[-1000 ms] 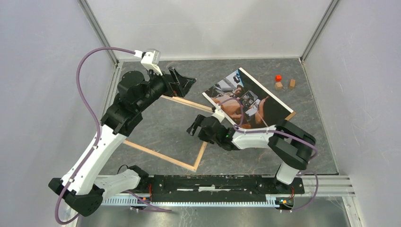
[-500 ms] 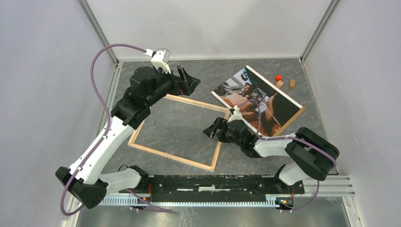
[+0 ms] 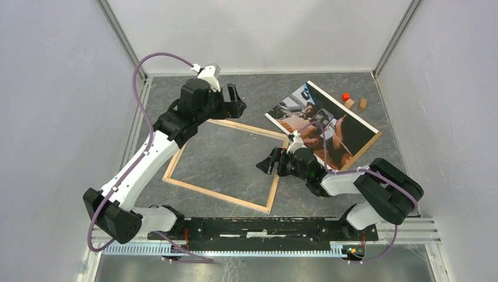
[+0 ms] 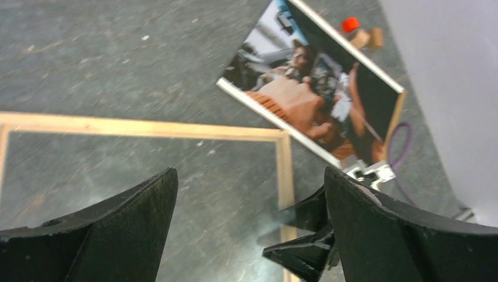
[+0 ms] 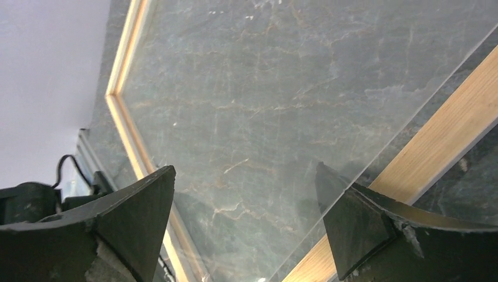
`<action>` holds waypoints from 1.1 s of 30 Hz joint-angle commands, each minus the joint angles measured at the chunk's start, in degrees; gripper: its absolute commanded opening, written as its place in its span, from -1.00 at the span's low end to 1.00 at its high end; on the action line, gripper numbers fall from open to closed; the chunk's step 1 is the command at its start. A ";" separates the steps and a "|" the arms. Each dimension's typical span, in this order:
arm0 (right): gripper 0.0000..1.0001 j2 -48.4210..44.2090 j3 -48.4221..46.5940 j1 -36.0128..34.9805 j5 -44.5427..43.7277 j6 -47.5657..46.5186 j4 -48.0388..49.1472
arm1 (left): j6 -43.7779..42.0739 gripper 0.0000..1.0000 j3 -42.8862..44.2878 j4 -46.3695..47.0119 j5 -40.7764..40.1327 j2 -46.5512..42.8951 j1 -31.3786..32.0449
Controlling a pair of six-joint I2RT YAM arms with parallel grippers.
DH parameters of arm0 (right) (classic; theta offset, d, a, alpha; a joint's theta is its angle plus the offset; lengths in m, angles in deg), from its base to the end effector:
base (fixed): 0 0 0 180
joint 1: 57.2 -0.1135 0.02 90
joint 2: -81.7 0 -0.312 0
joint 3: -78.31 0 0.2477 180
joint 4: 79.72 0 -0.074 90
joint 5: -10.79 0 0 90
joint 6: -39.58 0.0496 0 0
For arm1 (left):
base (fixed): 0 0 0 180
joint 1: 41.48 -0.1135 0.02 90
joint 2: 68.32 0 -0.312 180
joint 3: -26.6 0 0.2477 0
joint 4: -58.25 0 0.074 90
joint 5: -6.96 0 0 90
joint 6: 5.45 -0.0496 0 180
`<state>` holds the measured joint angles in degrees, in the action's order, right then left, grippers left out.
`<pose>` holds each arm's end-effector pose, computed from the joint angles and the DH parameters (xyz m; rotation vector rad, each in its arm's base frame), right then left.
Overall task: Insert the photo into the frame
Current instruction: Place the photo frame item in the photo frame.
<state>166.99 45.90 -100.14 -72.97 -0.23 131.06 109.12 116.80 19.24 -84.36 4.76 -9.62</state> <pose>0.1853 0.1798 0.1805 0.0571 2.1456 1.1290 0.2389 -0.1471 0.4388 0.1119 2.0023 -0.6205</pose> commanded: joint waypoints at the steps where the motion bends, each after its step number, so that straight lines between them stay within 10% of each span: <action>1: 0.96 1.68 -6.02 0.06 -3.03 -4.84 -23.11 | 0.18 1.00 -1.27 -5.25 -0.73 -2.62 -5.86; 33: 0.96 -5.95 -13.16 -3.06 -4.59 -3.84 -40.13 | -1.90 1.00 -7.83 -9.72 3.94 -11.90 -9.39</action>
<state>158.93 34.25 -101.36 -76.88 -2.98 97.03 108.86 107.99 9.82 -82.37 -6.26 -18.89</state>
